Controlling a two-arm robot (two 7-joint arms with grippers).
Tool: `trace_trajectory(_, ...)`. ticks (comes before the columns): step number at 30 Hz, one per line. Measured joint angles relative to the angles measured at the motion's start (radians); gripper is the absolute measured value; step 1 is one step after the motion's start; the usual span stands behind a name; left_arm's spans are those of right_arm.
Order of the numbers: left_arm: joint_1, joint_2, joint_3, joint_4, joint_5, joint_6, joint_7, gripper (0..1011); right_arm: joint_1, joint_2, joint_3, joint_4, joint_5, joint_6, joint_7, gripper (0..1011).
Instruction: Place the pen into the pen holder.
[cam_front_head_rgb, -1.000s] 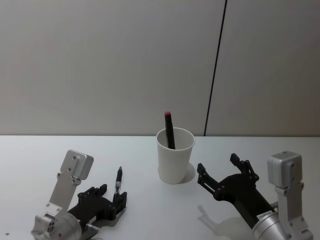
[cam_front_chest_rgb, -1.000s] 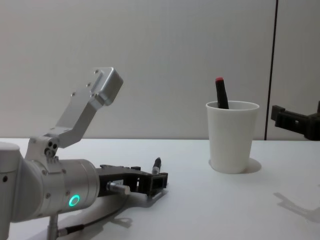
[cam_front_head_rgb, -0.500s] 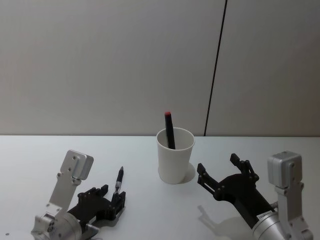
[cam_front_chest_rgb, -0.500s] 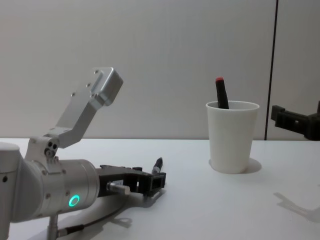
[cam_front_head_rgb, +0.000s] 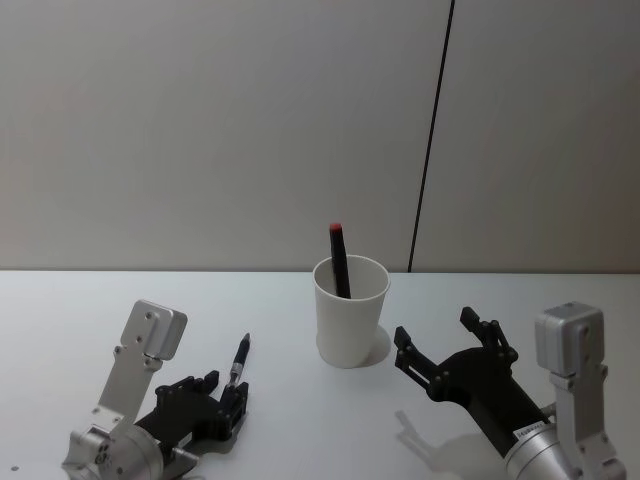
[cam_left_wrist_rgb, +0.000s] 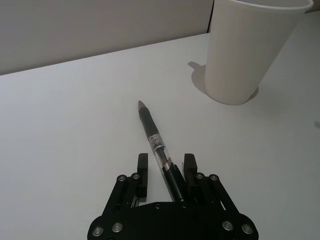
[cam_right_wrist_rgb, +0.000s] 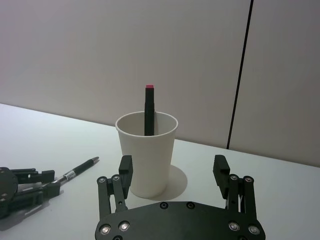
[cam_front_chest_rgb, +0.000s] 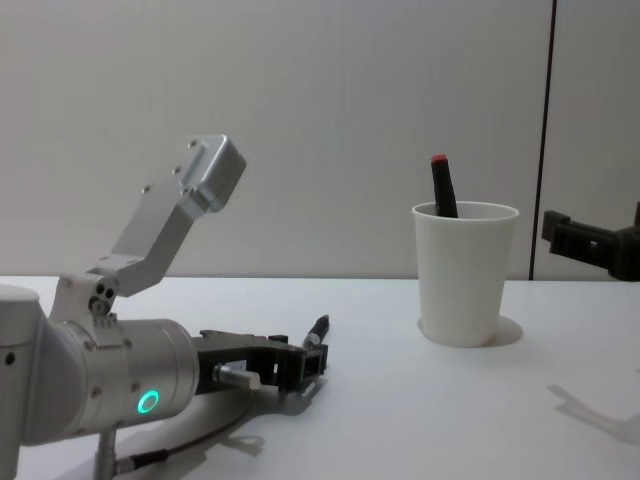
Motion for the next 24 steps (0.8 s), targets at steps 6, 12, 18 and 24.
trace_trajectory(6, 0.0, 0.0, 0.0, 0.0, 0.0, 0.0, 0.0, 410, 0.0, 0.0, 0.0, 0.0, 0.0, 0.0, 0.0, 1001)
trace_trajectory(12, 0.0, 0.0, 0.0, 0.0, 0.0, 0.0, 0.0, 368, 0.0, 0.0, 0.0, 0.0, 0.0, 0.0, 0.0, 1001)
trace_trajectory(18, 0.0, 0.0, 0.0, 0.0, 0.0, 0.0, 0.0, 323, 0.0, 0.0, 0.0, 0.0, 0.0, 0.0, 0.0, 1001)
trace_trajectory(24, 0.0, 0.0, 0.0, 0.0, 0.0, 0.0, 0.0, 289, 0.0, 0.0, 0.0, 0.0, 0.0, 0.0, 0.0, 1001)
